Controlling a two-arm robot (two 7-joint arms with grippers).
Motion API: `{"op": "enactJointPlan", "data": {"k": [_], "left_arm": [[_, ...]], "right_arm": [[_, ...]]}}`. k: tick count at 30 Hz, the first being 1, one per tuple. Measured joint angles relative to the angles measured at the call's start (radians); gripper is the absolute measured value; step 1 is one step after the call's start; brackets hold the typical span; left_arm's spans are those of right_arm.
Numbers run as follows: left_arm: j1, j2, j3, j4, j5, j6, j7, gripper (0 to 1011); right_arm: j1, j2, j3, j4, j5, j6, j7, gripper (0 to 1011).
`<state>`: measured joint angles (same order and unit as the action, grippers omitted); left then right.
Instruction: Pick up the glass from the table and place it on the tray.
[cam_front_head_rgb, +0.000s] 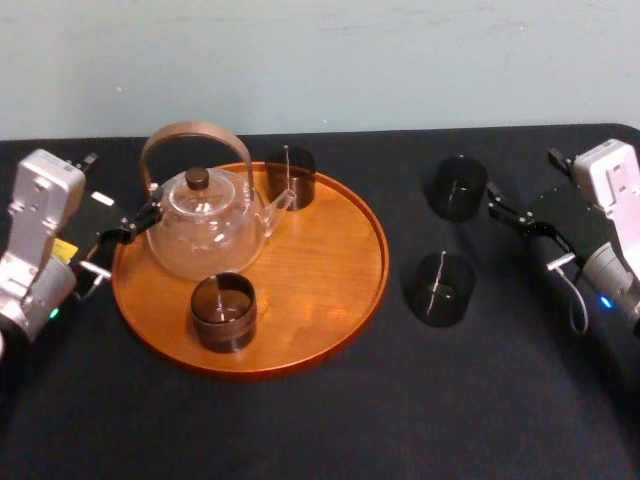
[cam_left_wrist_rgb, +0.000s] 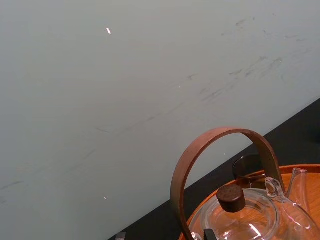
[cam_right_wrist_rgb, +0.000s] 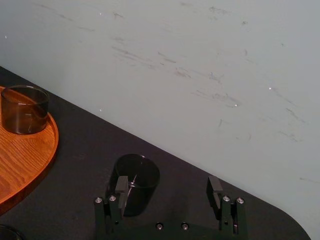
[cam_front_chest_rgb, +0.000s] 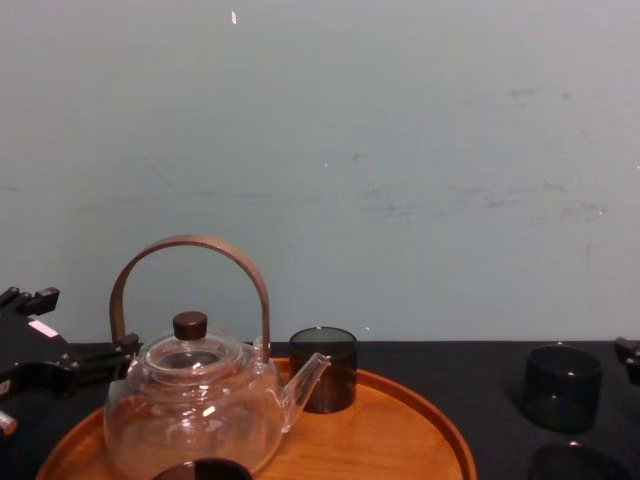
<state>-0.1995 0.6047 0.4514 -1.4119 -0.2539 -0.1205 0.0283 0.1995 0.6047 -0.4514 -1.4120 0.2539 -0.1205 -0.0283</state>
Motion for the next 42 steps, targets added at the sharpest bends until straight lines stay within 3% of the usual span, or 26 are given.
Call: {"op": "enactJointPlan", "data": {"k": [10,16,29,42], "left_arm": [[0.0,0.0,0.0,0.0,0.0,0.0,0.0,1010],[0.0,0.0,0.0,0.0,0.0,0.0,0.0,1010],[0.0,0.0,0.0,0.0,0.0,0.0,0.0,1009],[0.0,0.0,0.0,0.0,0.0,0.0,0.0,1009]], "right_arm": [[0.0,0.0,0.0,0.0,0.0,0.0,0.0,1002],[-0.022,0.005,0.029,-0.013,0.044,0.003,0.06,1002],[-0.127,0.034,0.058,-0.131,0.033,-0.001,0.094,1003],[-0.211,0.035,0.074,-0.205,0.023,-0.004,0.114,1002]]}}
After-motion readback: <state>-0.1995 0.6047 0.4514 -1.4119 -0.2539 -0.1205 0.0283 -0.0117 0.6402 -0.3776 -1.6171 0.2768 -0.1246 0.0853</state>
